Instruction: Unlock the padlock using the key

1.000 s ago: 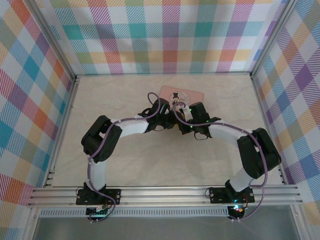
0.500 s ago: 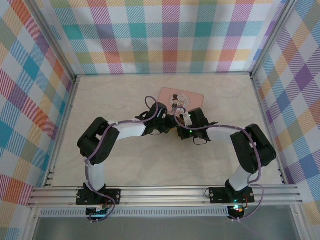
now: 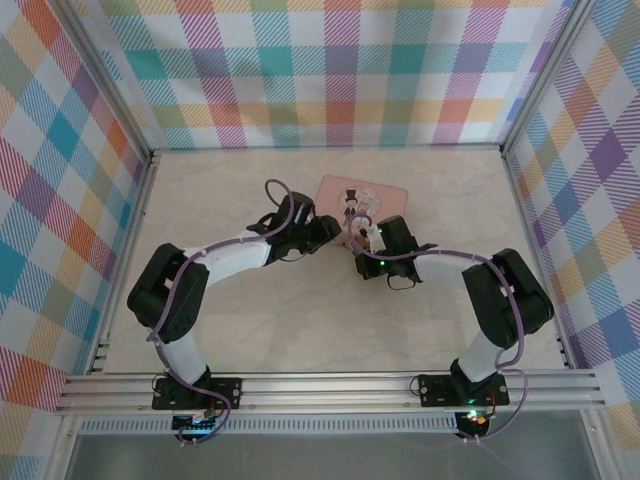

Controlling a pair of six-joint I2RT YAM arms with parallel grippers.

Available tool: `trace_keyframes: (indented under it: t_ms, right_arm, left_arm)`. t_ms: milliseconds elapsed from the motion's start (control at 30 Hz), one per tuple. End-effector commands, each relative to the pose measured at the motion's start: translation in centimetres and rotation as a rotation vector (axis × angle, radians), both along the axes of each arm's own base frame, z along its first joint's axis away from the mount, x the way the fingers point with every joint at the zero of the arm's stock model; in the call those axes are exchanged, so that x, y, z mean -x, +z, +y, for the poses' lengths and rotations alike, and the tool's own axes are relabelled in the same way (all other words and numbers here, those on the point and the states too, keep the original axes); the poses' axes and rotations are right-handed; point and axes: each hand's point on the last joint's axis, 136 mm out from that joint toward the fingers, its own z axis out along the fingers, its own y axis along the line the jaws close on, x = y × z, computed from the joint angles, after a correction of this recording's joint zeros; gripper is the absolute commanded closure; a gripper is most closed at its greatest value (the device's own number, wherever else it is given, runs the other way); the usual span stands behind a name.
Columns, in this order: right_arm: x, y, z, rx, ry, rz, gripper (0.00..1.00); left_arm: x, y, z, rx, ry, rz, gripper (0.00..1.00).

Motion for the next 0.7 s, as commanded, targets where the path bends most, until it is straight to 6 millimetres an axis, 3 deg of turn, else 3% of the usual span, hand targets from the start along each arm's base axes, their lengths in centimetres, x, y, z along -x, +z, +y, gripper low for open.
trace_keyframes:
  t_ms: [0, 367, 667]
  right_arm:
    - [0.0, 1.2, 0.0, 0.003, 0.023, -0.026, 1.0]
    - [0.2, 1.5, 0.1, -0.006, 0.036, -0.029, 1.0]
    - [0.0, 1.2, 0.3, 0.024, 0.082, -0.046, 1.0]
  left_arm:
    - [-0.7, 1.8, 2.3, -0.078, 0.023, -0.052, 0.5]
    - [-5.5, 4.2, 6.2, -0.195, 0.1, -0.155, 0.46]
    - [-9.2, 3.2, 5.4, -0.21, 0.06, -0.167, 0.45]
